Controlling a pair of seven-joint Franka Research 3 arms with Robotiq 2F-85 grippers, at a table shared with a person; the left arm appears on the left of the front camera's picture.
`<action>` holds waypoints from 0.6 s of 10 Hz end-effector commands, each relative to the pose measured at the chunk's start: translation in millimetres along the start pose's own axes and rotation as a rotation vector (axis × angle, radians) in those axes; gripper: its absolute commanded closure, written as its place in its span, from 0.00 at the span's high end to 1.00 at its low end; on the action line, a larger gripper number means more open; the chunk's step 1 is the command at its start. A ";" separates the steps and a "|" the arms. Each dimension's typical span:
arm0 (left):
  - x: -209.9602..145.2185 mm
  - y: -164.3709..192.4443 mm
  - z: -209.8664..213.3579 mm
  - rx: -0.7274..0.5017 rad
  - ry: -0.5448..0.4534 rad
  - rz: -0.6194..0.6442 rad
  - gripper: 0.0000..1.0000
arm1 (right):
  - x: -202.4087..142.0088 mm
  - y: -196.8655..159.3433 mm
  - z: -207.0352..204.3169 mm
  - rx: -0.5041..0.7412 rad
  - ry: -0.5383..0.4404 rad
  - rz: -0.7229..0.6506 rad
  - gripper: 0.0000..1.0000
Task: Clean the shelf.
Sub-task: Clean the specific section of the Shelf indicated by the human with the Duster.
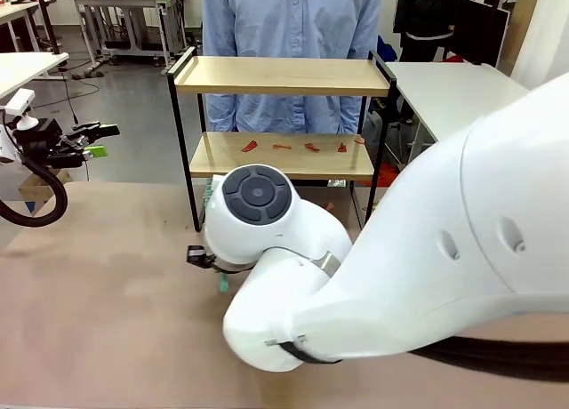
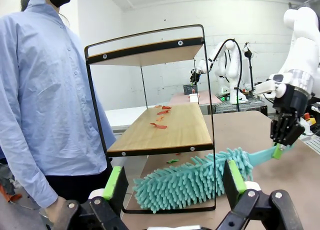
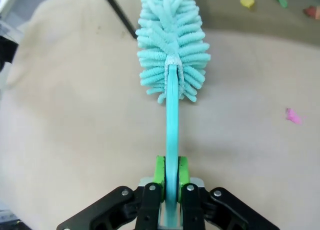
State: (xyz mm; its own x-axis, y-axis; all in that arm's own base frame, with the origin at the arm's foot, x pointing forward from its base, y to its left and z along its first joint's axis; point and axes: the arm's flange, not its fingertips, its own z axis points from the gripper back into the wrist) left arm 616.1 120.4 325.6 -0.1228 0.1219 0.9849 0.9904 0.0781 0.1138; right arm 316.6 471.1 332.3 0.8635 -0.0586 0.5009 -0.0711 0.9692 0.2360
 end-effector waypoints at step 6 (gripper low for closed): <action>2.4 -2.4 -1.1 -0.008 0.011 -0.015 1.00 | 28.1 -169.3 63.4 -0.114 0.005 -0.074 0.13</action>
State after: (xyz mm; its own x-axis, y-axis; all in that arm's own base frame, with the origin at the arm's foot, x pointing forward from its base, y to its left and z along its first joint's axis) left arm 616.1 120.4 325.6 -0.1228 0.1219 0.9849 0.9904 0.0782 0.1138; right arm 363.0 327.3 312.6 0.8750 -0.1282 0.4668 0.0495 0.9829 0.1772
